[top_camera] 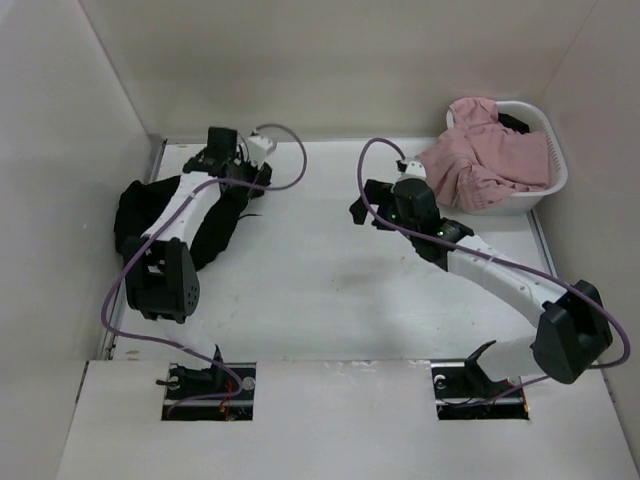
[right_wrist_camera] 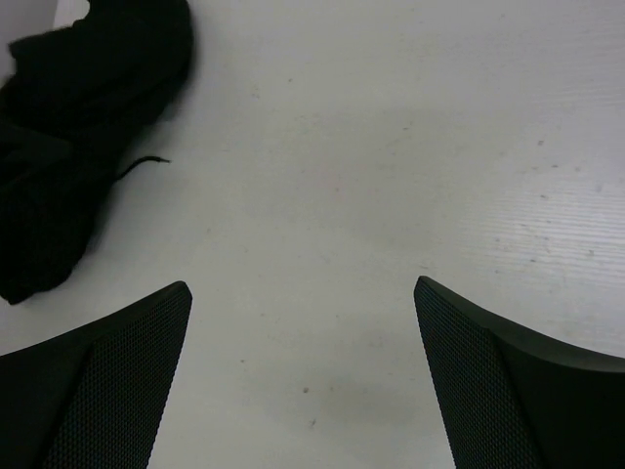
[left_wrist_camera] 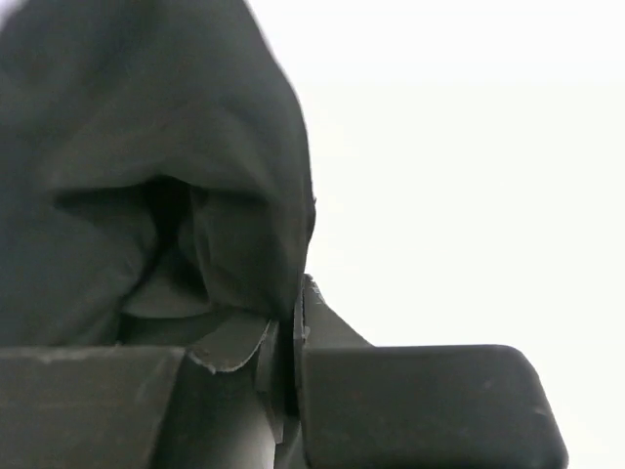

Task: Fold and stack the trousers
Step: Flatten the trousers out

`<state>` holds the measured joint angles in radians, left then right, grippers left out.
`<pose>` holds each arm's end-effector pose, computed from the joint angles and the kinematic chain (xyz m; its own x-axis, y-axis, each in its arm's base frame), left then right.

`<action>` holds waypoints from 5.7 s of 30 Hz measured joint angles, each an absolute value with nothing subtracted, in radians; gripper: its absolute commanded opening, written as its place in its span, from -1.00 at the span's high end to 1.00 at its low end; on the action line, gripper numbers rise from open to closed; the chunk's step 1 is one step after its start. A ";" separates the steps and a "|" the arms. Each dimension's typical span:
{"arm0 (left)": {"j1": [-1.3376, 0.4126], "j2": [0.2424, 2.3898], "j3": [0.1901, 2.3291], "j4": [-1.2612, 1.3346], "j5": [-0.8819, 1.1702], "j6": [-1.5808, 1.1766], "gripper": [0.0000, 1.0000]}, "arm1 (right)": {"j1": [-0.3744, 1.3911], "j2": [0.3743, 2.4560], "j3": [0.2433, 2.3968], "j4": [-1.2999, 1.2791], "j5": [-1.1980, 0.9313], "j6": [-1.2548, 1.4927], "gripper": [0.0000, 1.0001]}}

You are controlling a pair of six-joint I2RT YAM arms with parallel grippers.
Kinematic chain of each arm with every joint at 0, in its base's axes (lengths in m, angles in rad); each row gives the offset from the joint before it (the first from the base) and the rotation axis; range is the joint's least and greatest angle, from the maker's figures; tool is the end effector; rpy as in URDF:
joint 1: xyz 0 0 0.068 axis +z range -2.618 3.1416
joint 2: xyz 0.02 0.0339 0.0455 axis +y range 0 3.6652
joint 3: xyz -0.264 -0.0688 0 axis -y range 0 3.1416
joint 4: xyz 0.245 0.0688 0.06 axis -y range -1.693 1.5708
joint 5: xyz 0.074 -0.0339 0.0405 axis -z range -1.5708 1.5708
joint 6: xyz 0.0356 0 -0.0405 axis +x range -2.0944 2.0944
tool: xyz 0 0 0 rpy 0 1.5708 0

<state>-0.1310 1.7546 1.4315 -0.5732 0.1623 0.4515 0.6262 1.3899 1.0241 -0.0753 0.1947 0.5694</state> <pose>0.3837 -0.0564 0.2669 -0.5968 0.5129 -0.6170 0.5439 0.8240 0.1589 0.2643 0.1827 0.2951 -0.5249 0.2731 -0.8061 -0.1784 0.8908 0.4180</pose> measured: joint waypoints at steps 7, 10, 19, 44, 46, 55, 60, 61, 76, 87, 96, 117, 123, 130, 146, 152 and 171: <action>-0.244 1.600 1.775 -0.664 0.335 0.228 0.38 | 0.532 1.275 0.963 -0.073 0.191 0.569 -1.00; -0.286 1.555 1.789 -0.638 0.372 0.196 -0.16 | 0.500 1.232 0.934 -0.068 0.181 0.570 -1.00; -0.075 1.553 1.599 -0.674 0.372 0.290 -0.34 | 0.507 1.186 0.803 -0.137 0.179 0.674 -1.00; 0.369 1.838 1.145 -0.384 -0.020 0.757 1.00 | 0.380 1.478 0.888 -0.165 0.071 0.773 1.00; 0.376 1.844 1.163 -0.387 -0.023 0.757 1.00 | 0.342 1.441 0.972 -0.207 0.081 0.706 1.00; 0.440 1.652 1.325 -0.410 0.017 0.786 0.96 | 0.316 1.063 1.096 -0.385 0.131 0.520 0.28; 0.493 1.390 1.158 -0.405 0.044 0.862 0.53 | 0.330 0.843 0.859 -0.585 0.139 0.673 -1.00; 0.495 1.353 1.103 -0.410 0.049 0.880 0.42 | 0.344 0.816 0.827 -0.635 0.138 0.702 -1.00; 0.604 1.493 0.885 -0.525 0.009 1.087 -0.30 | 0.385 1.188 0.863 -0.559 0.181 0.750 -1.00; 0.595 1.543 0.849 -0.387 -0.053 1.131 -0.25 | 0.631 0.892 0.620 -0.714 0.302 1.184 -1.00; 0.537 1.586 0.853 -0.374 -0.078 1.129 0.79 | 0.859 0.850 0.558 -0.902 0.428 1.605 -0.60; 0.362 1.502 1.150 -0.447 -0.076 1.115 0.82 | 0.563 0.957 0.412 -0.574 0.389 1.433 1.00; 0.266 1.625 1.576 -0.506 -0.042 1.108 0.72 | 0.473 0.804 0.505 -0.668 0.387 1.291 1.00; 0.146 2.088 2.091 -0.493 -0.065 1.026 0.17 | 0.404 0.790 0.686 -0.695 0.341 1.098 1.00; 0.314 2.010 1.814 -0.712 -0.029 0.843 -0.14 | 0.262 0.855 0.842 -0.755 0.265 0.832 1.00; 0.372 2.052 1.813 -0.721 0.031 0.625 -0.13 | 0.108 0.870 0.896 -0.765 0.242 0.724 1.00; 0.477 2.127 1.655 -0.989 0.088 0.589 0.71 | 0.093 0.871 0.913 -0.775 0.231 0.684 1.00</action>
<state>0.4770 2.1265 1.6550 -0.9890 0.0883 0.5892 0.0925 0.8715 0.9131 -0.7746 0.2310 0.6842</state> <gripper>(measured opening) 0.359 0.035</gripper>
